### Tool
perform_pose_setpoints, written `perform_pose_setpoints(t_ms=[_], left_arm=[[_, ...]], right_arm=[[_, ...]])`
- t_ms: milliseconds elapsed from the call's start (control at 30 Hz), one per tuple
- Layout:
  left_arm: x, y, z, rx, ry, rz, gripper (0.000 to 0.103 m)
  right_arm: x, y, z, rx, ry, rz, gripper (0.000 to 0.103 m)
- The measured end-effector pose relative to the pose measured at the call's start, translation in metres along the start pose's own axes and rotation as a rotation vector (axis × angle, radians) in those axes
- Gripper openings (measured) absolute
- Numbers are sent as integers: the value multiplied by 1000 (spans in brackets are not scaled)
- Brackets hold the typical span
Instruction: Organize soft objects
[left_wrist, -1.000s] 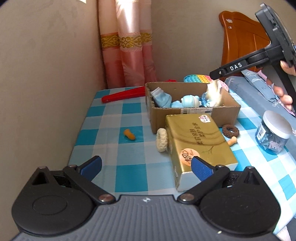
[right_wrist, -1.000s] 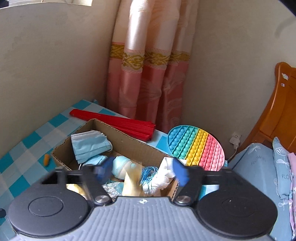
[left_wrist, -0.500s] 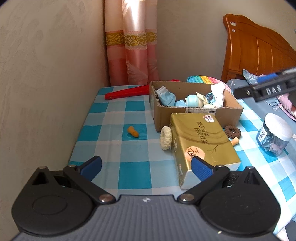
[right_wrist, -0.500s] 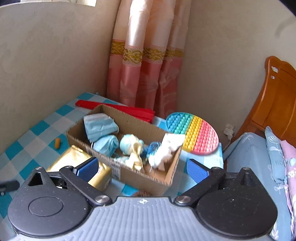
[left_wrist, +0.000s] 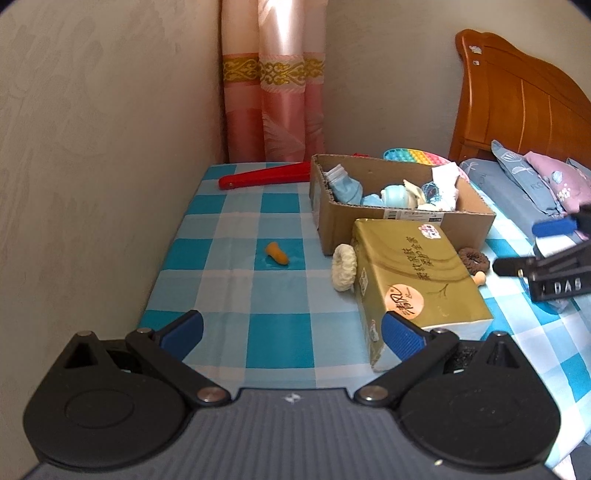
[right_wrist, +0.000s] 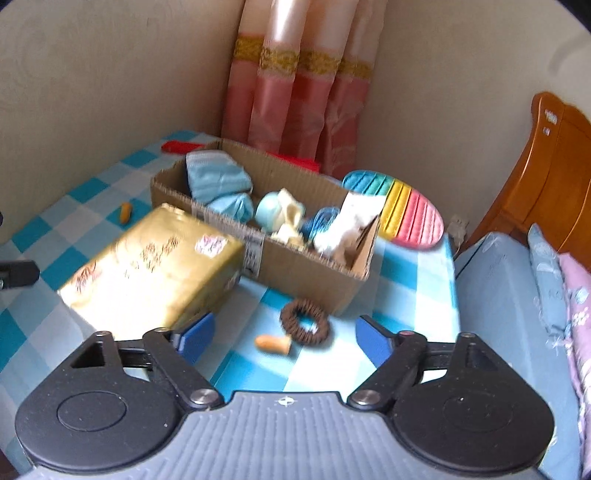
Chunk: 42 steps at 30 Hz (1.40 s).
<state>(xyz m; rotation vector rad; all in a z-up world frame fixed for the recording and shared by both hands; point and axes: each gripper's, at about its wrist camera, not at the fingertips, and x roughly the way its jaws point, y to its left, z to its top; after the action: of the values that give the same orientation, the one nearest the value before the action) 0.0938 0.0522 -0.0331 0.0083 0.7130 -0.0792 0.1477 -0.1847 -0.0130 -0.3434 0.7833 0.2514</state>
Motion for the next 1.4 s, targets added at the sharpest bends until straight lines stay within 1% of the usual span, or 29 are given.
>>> perform_pose_setpoints(t_ms=[67,133,233,300,667,800,967,1033,1200,1400], left_arm=[[3,2,0,-5,5,8,102],[5,3,0,-13,11,18,102],[9,7,1,-25,13,23,102],[12,10,2,-30,14,27,102],[44,30,16,-95,-5,77,101],[63,31,22,-79,-4,99,98],[91,30,23,-52,42,116,90],[99,29,23,-52,50,110,87],[116,29,24,-61,62,89,74],[128,29,29,-64,52,83,72]], right_arm=[[4,1,-5,10,12,11,80],[8,4,-9,5,25,11,72],[14,8,-14,-11,39,7,63],[19,9,-18,-12,48,6,61],[39,1,-31,46,68,51,59],[45,-1,-36,61,71,67,59],[47,-5,-39,76,51,89,59],[48,-6,-40,76,46,96,59],[48,-8,-42,88,36,116,59],[49,-11,-43,111,32,135,59]])
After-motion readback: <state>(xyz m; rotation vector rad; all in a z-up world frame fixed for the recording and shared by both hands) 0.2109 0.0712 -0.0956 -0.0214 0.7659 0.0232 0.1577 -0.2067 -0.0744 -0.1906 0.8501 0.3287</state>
